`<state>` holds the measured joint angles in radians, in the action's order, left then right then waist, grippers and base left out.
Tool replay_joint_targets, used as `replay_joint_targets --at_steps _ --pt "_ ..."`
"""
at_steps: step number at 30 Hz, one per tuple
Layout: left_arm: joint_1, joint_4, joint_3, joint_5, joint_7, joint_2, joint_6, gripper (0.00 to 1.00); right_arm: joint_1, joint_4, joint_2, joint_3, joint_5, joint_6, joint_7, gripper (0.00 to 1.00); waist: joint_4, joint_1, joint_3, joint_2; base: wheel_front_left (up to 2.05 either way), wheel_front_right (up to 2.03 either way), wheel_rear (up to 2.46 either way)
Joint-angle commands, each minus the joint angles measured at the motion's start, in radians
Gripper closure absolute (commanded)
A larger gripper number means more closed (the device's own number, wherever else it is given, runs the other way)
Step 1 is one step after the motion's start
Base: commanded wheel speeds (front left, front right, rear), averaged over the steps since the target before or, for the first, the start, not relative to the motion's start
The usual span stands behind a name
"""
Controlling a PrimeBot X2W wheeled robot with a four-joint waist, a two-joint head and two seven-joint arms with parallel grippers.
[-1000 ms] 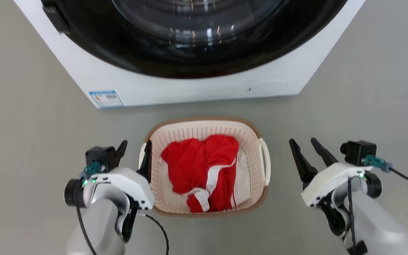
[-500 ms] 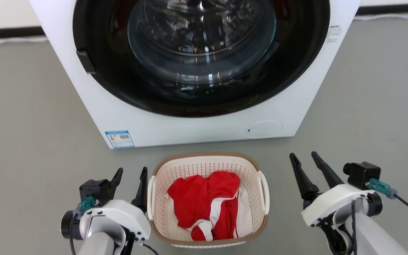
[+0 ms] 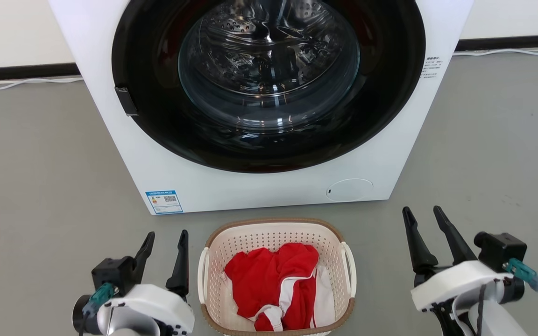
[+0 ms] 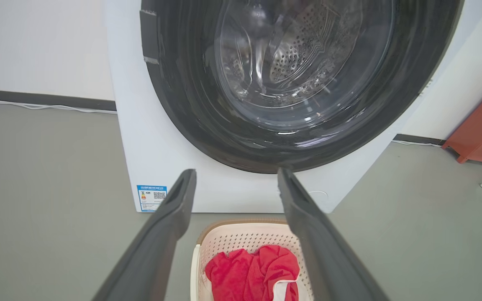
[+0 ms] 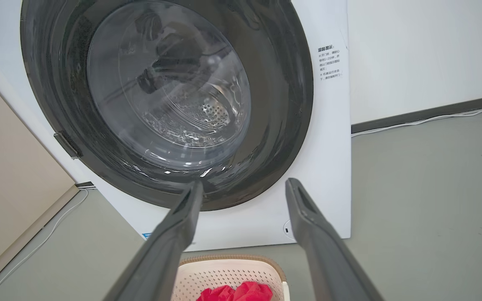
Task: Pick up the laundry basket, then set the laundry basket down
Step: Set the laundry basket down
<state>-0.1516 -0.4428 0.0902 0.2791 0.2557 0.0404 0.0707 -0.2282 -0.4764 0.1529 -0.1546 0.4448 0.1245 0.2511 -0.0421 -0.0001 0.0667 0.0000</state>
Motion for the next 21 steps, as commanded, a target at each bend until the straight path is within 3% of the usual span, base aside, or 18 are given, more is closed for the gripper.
replay_joint_targets --at_steps 1,10,21 --pt "-0.002 0.044 -0.035 -0.013 0.006 0.011 -0.003 0.0 0.009 0.035 -0.001 -0.008 -0.013 0.006 0.011 0.0 -0.001 0.0001 -0.003 0.0 0.0 0.0 0.0" --pt "0.074 0.19 -0.039 -0.015 0.006 0.01 -0.002 0.0 0.065 0.109 -0.018 0.061 -0.075 0.006 0.011 0.0 -0.002 0.0001 -0.019 0.0 0.0 0.0 0.0" --pt "0.083 0.208 -0.023 0.0 0.006 0.01 -0.01 0.0 0.076 0.126 -0.028 0.076 -0.099 0.006 0.011 0.0 0.007 0.0001 -0.017 0.0 0.0 0.0 0.0"
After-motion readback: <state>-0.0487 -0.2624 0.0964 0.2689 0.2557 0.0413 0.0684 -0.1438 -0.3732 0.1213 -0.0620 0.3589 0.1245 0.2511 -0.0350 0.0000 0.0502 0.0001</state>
